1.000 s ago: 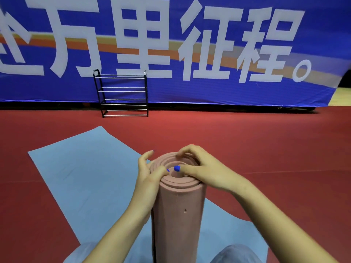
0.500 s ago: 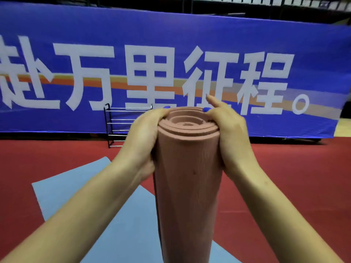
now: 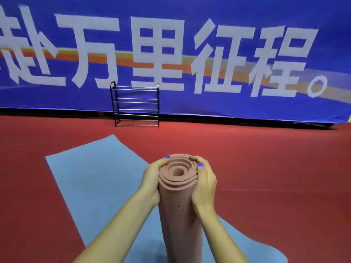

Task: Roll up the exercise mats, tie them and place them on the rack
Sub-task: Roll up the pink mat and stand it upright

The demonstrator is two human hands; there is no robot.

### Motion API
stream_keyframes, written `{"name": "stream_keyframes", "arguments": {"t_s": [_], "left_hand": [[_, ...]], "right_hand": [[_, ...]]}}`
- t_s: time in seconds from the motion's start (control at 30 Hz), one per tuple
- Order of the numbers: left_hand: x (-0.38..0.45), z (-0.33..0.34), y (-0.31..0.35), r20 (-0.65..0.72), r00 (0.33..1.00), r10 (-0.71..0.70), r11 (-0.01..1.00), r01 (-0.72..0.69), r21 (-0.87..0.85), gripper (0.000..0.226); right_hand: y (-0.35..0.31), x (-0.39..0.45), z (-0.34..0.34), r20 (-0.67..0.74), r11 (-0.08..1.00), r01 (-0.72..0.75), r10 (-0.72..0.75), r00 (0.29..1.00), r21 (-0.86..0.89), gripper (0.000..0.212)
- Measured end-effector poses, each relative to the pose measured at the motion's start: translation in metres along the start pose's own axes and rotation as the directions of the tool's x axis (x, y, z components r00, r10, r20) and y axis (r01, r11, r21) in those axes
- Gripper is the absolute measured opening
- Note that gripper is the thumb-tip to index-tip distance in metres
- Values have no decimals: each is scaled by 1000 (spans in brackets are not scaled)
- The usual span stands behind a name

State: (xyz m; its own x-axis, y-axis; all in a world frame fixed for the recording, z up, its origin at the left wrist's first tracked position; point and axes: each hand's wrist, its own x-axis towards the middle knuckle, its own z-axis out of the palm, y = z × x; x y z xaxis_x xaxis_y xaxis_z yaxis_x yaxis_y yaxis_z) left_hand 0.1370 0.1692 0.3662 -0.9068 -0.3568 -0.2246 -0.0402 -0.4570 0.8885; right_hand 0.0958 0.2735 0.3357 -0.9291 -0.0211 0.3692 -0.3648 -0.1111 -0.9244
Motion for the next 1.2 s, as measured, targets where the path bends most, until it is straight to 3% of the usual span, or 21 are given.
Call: {"name": "stream_keyframes", "arguments": {"t_s": [0.17, 0.27, 0.33, 0.4, 0.47, 0.53, 0.73, 0.8, 0.83, 0.9, 0.97, 1.07, 1.1, 1.2], "left_hand": [[-28, 3, 38, 196, 962, 190, 956, -227, 184, 53], [-59, 6, 65, 248, 896, 369, 901, -410, 141, 44], [-63, -6, 55, 255, 865, 433, 886, -460, 55, 29], [-51, -21, 19, 145, 926, 348, 928, -362, 84, 27], [-38, -32, -16, 45, 988, 145, 979, -150, 141, 26], [-28, -32, -27, 6, 999, 53, 983, -54, 173, 28], [-16, -24, -27, 36, 998, 58, 970, -65, 233, 32], [-15, -25, -25, 31, 997, 66, 968, -71, 239, 30], [-15, -25, -22, 23, 997, 69, 968, -72, 239, 28], [-13, -22, -17, 22, 997, 78, 966, -81, 245, 30], [-11, -18, -16, 15, 998, 63, 969, -65, 237, 39], [-7, -14, -19, 63, 997, -43, 992, 35, 124, 40], [-7, -13, -20, 127, 987, -95, 995, 89, 55, 52], [-2, -17, -33, 209, 964, -165, 982, 180, -55, 75]], "right_hand": [[-61, 9, 2, 36, 999, 41, -41, 999, 20, 21], [-114, 7, -14, 172, 977, 105, -138, 975, 187, 28], [-109, -3, -20, 200, 966, 138, -184, 962, 220, 36], [-66, -18, -17, 187, 984, 120, -143, 972, 129, 34], [-15, -28, -16, 135, 994, -5, -10, 991, 113, 28], [7, -23, -18, 132, 990, -78, 63, 989, 118, 25], [0, -15, -24, 153, 995, -75, 64, 986, 70, 25], [-3, -12, -31, 211, 992, -27, 52, 976, -119, 29], [-7, -10, -34, 230, 942, 94, -19, 973, -323, 33], [-18, -15, -35, 352, 613, 441, -268, 897, -656, 40], [-34, -28, -23, 469, 351, 556, -305, 829, -753, 56], [-61, -31, -3, 411, 221, 384, 89, 908, -896, 79], [-64, -25, -3, 359, 200, 323, 183, 915, -925, 80], [-66, -7, -10, 245, 185, 200, 266, 932, -962, 78]]}}
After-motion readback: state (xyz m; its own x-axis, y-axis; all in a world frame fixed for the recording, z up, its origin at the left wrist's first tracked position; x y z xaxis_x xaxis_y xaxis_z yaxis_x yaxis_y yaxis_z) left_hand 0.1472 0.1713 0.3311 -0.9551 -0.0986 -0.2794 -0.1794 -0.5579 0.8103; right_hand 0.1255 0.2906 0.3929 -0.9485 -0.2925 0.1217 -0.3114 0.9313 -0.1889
